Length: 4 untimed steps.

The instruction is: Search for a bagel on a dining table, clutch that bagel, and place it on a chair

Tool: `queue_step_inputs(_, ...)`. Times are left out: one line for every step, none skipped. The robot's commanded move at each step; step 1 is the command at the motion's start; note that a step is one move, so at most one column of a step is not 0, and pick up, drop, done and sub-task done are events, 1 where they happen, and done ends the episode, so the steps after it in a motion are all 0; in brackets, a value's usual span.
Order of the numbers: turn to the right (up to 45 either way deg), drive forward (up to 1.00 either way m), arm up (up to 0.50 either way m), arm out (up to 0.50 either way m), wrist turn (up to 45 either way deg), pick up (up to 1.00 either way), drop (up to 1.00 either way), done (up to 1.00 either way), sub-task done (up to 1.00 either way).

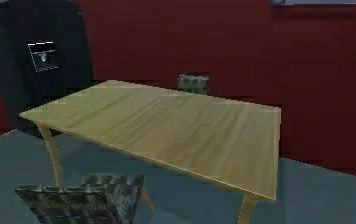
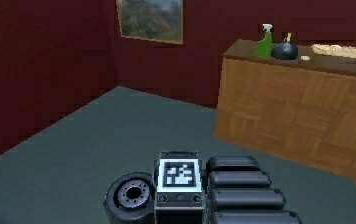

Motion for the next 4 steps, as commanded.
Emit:
queue_step_inputs(42.0,0.00,0.00,0.00,0.0,0.00,0.00,0.00,0.00)
queue_step_inputs(-45.0,0.00,0.00,0.00,0.0,0.00,0.00,0.00,0.00)
queue_step_inputs(-45.0,0.00,0.00,0.00,0.0,0.00,0.00,0.00,0.00)
queue_step_inputs(-45.0,0.00,0.00,0.00,0.0,0.00,0.00,0.00,0.00)
